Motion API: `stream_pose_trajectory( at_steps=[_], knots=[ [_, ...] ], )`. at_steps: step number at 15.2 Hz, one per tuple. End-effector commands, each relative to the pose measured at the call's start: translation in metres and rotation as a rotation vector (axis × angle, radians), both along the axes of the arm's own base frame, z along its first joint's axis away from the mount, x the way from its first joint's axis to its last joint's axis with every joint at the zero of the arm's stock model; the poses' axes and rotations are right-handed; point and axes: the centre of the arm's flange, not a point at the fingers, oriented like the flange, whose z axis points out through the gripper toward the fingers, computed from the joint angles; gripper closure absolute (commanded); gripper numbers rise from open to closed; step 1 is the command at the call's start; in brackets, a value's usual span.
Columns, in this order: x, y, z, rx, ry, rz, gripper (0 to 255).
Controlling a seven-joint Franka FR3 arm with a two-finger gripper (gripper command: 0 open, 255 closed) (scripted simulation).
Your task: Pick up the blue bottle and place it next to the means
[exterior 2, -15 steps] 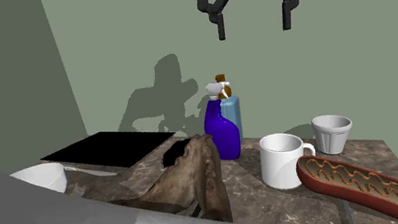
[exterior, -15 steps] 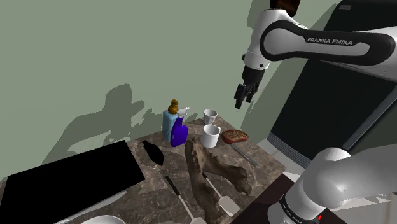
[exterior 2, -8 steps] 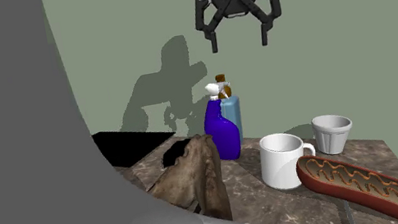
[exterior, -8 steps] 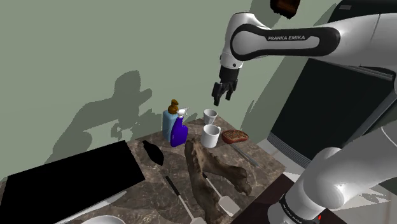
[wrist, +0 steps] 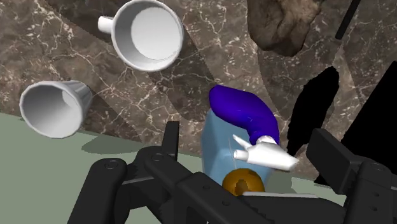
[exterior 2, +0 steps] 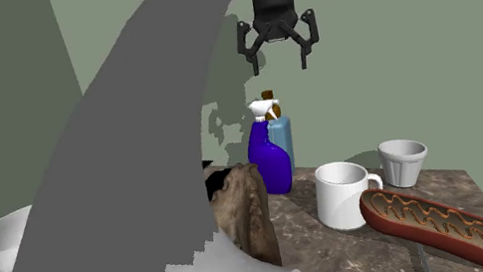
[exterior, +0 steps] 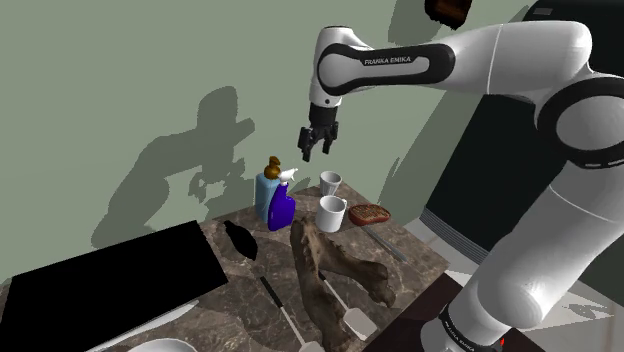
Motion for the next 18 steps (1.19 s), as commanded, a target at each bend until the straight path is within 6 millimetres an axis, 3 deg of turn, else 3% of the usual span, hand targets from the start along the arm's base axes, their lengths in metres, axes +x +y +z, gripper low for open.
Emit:
stream_pose_trajectory(
  at_steps=[1,11,18],
  knots=[
    [0.022,0.013,-0.005,0.001,0.001,0.003,0],
    [0.133,0.067,-0.036,0.005,0.009,0.018,0],
    [0.131,0.067,-0.073,0.005,0.009,0.018,0]
  ],
)
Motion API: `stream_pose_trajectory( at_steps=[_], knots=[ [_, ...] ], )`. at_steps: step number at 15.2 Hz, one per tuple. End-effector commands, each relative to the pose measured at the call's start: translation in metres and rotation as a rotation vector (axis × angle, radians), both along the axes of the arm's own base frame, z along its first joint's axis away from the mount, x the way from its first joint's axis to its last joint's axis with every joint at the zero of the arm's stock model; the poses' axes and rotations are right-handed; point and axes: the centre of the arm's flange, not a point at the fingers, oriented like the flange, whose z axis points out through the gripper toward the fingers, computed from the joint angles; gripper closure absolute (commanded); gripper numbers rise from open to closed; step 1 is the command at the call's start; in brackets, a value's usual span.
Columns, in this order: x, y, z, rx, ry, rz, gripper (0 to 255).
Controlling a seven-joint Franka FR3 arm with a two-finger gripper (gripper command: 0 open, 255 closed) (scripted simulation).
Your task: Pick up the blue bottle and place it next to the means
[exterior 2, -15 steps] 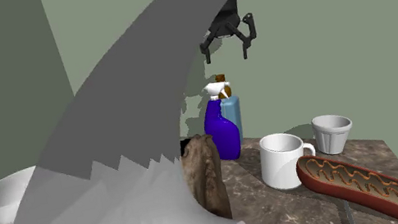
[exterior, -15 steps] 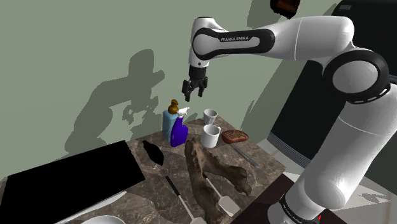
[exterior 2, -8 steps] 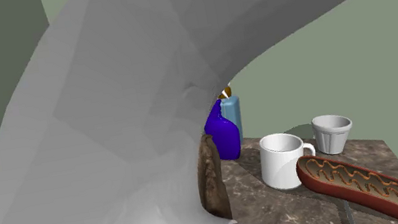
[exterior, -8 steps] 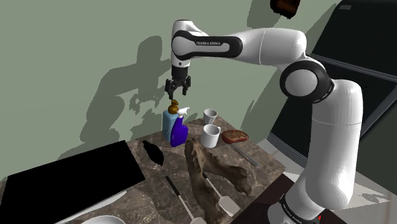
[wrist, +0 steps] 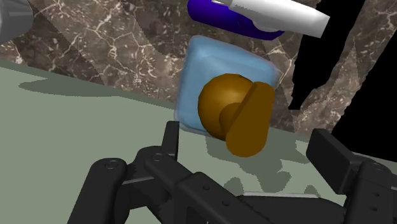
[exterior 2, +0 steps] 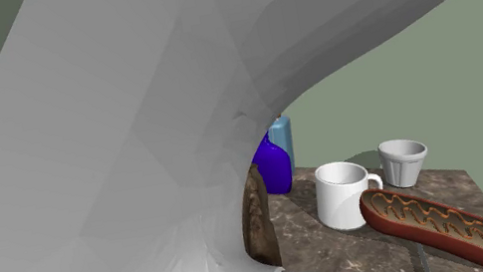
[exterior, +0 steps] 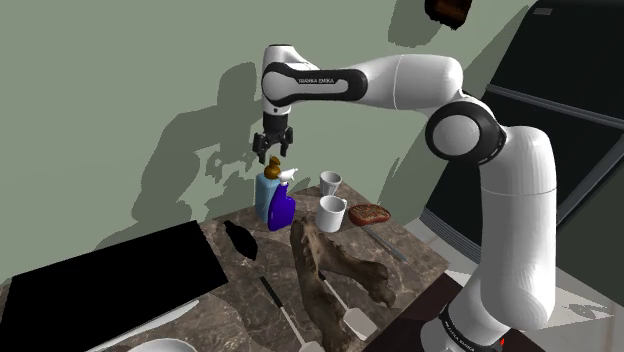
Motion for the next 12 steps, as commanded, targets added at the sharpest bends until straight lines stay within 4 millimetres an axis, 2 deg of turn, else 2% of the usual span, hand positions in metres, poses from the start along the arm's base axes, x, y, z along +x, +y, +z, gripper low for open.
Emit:
stream_pose_trajectory(
  at_steps=[1,8,9,12],
  knots=[
    [-0.0006,-0.0006,-0.0122,-0.001,0.005,0.001,0],
    [-0.0007,-0.0006,-0.0121,-0.001,0.005,0.001,0],
    [-0.0007,-0.0006,-0.0121,-0.001,0.005,0.001,255],
    [-0.0007,-0.0006,-0.0121,-0.001,0.005,0.001,255]
  ],
)
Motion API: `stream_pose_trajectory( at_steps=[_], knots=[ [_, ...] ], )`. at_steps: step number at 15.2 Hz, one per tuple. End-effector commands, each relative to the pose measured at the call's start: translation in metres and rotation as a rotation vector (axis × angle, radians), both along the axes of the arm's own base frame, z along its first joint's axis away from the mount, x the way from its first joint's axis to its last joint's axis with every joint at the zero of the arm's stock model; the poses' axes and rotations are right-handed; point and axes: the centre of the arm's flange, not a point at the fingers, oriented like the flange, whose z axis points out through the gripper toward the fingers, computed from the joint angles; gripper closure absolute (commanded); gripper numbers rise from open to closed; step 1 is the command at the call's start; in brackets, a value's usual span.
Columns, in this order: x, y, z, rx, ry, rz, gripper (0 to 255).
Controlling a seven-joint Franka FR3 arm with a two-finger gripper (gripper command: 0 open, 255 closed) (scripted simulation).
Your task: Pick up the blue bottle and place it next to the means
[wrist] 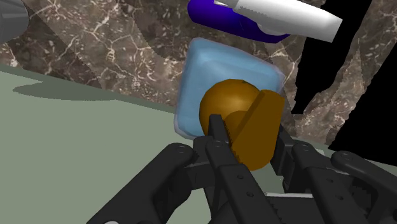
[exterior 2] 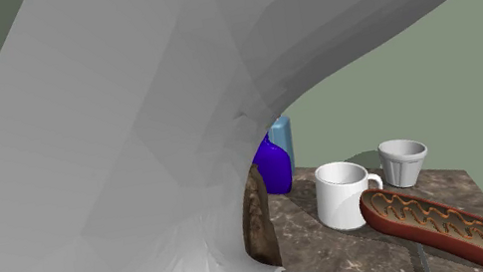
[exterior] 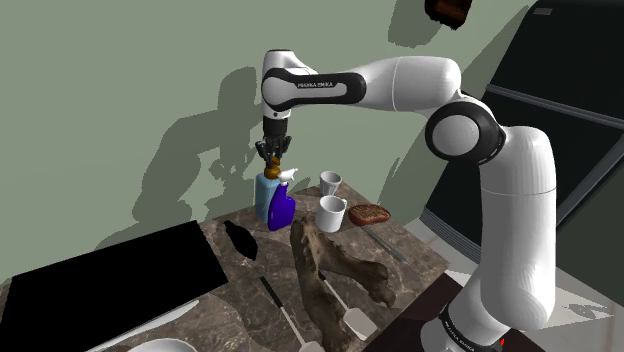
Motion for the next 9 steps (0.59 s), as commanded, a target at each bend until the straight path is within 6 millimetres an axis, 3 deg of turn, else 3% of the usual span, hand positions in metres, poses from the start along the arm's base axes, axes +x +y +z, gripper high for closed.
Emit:
stream_pose_trajectory(
  at_steps=[1,6,9],
  knots=[
    [0.000,0.000,0.000,0.000,0.000,0.000,255],
    [0.000,0.000,0.000,0.000,0.000,0.000,255],
    [0.000,0.000,0.016,0.000,0.000,0.000,255]
  ],
)
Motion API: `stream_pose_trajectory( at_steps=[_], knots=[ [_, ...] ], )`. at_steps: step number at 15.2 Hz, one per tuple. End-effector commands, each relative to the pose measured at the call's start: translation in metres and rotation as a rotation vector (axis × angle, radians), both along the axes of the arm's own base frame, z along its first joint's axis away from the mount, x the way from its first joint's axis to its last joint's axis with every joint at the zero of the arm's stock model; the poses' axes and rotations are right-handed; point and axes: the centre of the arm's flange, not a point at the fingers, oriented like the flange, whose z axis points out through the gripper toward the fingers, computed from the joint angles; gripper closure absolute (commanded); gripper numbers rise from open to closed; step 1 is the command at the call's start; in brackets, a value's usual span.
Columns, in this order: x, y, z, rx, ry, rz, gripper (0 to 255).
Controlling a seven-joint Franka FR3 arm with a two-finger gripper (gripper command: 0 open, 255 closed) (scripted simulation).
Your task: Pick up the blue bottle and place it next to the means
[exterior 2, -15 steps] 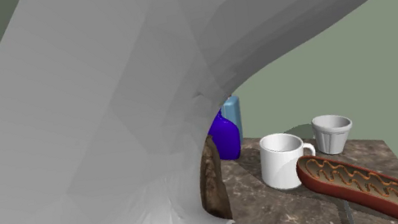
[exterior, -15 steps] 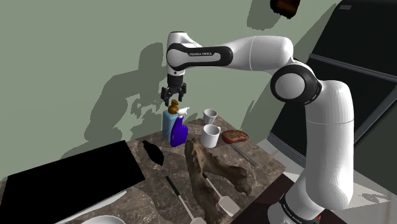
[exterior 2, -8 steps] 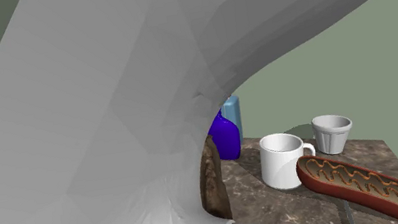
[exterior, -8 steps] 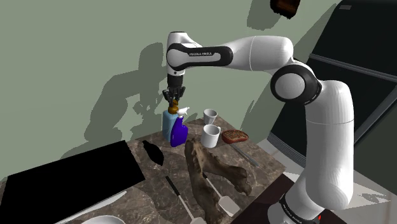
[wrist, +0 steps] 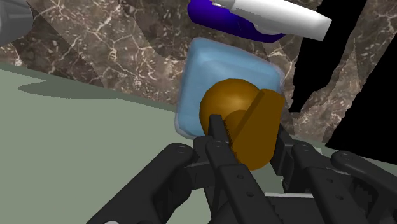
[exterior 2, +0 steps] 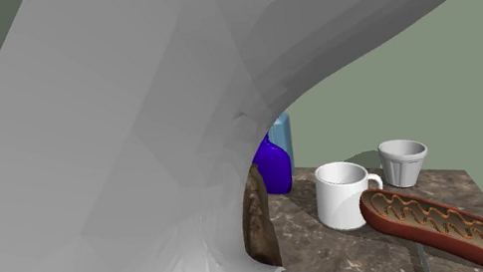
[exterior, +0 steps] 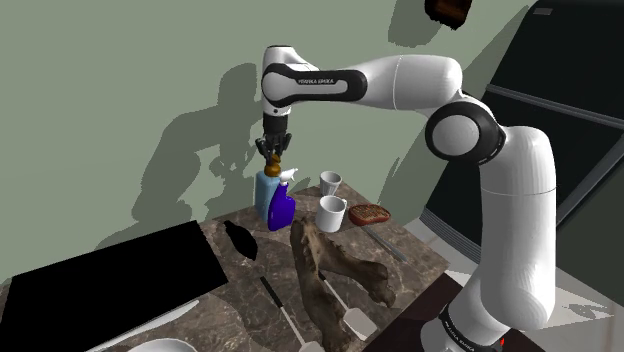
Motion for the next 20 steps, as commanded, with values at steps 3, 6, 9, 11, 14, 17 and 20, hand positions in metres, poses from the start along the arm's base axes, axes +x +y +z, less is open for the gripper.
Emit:
stream_pose_trajectory(
  at_steps=[3,6,9,11,14,17,20],
  knots=[
    [0.000,0.000,0.022,0.000,-0.002,0.000,255],
    [0.000,0.000,0.038,0.000,-0.002,0.000,255],
    [0.000,0.000,0.053,0.000,-0.002,0.000,255],
    [0.000,0.000,0.064,0.000,-0.002,0.000,255],
    [-0.018,0.019,0.065,0.000,-0.002,0.000,255],
    [-0.045,0.048,0.065,0.000,-0.002,0.000,255],
    [-0.072,0.077,0.065,0.000,-0.002,0.000,255]
  ],
)
